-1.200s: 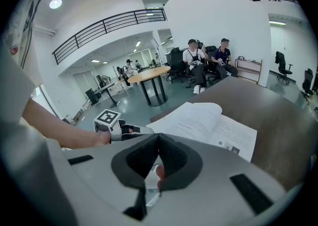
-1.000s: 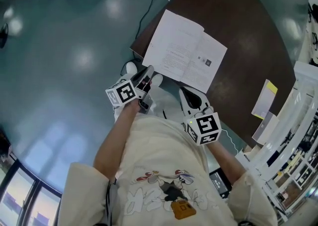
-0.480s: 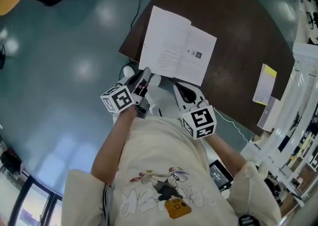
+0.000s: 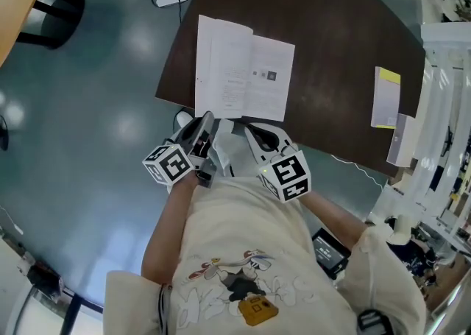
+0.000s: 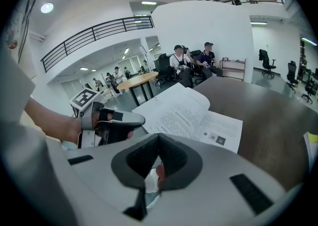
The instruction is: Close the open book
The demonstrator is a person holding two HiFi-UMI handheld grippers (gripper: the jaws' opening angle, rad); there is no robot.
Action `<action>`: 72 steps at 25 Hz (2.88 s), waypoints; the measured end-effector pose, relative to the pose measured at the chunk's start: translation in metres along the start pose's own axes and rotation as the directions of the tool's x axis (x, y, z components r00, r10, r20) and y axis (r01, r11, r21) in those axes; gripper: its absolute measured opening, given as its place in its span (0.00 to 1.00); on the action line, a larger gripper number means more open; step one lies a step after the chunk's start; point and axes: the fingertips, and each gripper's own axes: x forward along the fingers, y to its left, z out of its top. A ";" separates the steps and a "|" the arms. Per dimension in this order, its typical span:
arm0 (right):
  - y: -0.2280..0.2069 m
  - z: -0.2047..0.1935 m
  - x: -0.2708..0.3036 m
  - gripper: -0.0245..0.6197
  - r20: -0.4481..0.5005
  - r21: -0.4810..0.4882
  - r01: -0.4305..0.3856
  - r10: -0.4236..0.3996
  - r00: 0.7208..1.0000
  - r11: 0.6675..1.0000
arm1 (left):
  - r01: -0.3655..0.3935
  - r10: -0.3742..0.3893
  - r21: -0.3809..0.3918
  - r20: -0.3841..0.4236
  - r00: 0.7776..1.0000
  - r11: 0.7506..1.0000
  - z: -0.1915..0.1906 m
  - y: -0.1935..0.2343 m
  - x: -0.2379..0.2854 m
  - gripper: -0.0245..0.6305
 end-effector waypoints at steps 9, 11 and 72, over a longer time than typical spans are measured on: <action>-0.027 -0.005 -0.013 0.05 0.010 0.057 0.070 -0.071 0.997 0.996 | 0.069 -0.059 0.061 -0.145 0.988 0.996 -0.025 -0.028 0.035 0.07; -0.033 -0.006 -0.018 0.05 0.013 0.071 0.087 -0.088 0.996 0.994 | 0.087 -0.072 0.076 -0.185 0.980 0.993 -0.033 -0.035 0.045 0.07; -0.067 -0.050 -0.078 0.05 0.030 0.374 0.347 -0.386 0.922 0.860 | 0.275 -0.013 0.289 -0.668 0.744 0.917 -0.132 -0.064 0.125 0.29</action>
